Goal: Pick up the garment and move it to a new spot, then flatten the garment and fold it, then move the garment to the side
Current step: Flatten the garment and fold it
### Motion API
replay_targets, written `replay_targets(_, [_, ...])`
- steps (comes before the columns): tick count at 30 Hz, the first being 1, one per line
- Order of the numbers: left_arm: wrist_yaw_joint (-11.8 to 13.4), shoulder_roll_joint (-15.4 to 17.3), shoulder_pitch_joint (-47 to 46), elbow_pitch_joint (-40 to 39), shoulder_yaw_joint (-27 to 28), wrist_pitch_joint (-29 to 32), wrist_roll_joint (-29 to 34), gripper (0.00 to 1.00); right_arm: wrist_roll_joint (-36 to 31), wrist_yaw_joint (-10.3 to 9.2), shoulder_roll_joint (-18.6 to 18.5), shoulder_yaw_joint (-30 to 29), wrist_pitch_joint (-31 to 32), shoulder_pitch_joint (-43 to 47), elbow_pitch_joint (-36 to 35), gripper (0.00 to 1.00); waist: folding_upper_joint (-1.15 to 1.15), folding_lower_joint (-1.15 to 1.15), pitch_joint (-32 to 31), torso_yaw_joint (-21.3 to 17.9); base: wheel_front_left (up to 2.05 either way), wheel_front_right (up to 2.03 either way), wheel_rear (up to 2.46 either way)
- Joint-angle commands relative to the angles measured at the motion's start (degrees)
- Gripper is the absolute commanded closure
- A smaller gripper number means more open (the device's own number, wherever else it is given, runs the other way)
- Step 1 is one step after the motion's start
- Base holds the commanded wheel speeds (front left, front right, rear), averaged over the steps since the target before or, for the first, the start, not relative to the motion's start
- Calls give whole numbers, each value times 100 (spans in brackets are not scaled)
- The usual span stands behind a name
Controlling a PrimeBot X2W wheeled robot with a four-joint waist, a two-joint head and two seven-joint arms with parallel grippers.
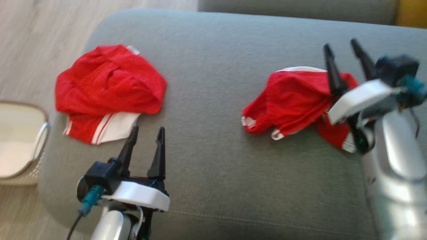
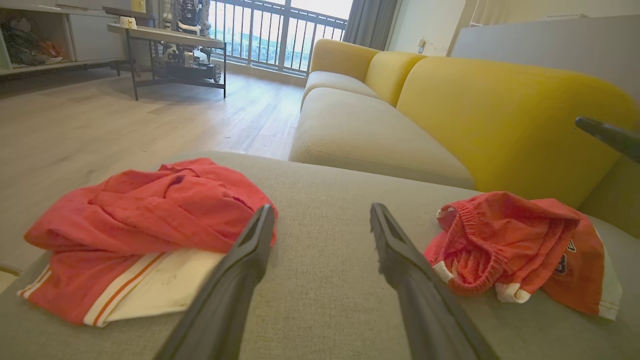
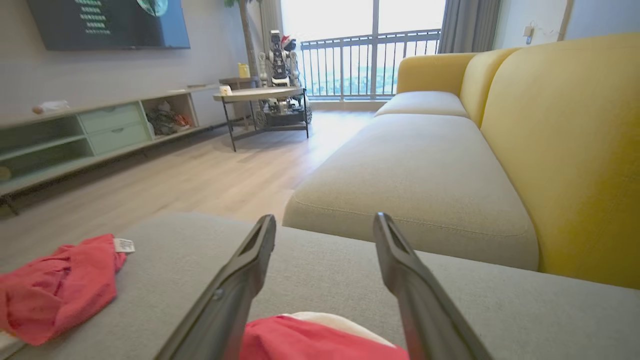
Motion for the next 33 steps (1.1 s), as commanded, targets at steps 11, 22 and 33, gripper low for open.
replay_targets(11, [52, 14, -4, -436, 474, -29, -38, 0, 606, -2, 208, 780, -285, 2073, -2068, 0, 0, 0, -407, -869, 0, 0, 0])
replay_targets(22, [-19, 14, -45, -347, 400, -29, 12, 0, 934, -2, 248, 883, -245, 2708, -2101, 0, 0, 0, -207, -887, 0, 0, 0])
replay_targets(33, [-8, 14, -195, -247, 236, -29, -37, 0, 2068, -2, 249, 1519, 237, 2264, -929, 0, 0, 0, 102, -229, 0, 0, 0])
